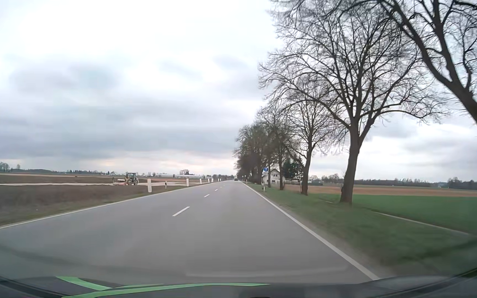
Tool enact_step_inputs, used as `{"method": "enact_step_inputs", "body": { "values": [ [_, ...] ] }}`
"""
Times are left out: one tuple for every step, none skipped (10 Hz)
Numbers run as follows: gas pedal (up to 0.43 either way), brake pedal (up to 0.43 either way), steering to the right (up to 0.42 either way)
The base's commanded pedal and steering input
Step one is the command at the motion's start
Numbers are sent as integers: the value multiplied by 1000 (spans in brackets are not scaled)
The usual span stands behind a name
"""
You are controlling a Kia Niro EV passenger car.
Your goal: Follow the waypoints while adhering to traffic rules and regulations
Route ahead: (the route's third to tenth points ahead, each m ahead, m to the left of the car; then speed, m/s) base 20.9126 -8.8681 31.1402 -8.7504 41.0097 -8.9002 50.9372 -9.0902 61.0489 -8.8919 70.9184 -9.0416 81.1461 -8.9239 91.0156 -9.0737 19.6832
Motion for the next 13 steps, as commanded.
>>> {"method": "enact_step_inputs", "body": {
  "values": [
    [138,0,3],
    [138,0,4],
    [138,0,4],
    [138,0,4],
    [150,0,4],
    [150,0,4],
    [157,0,4],
    [157,0,4],
    [169,0,3],
    [169,0,3],
    [177,0,3],
    [177,0,3],
    [177,0,2]
  ]
}}
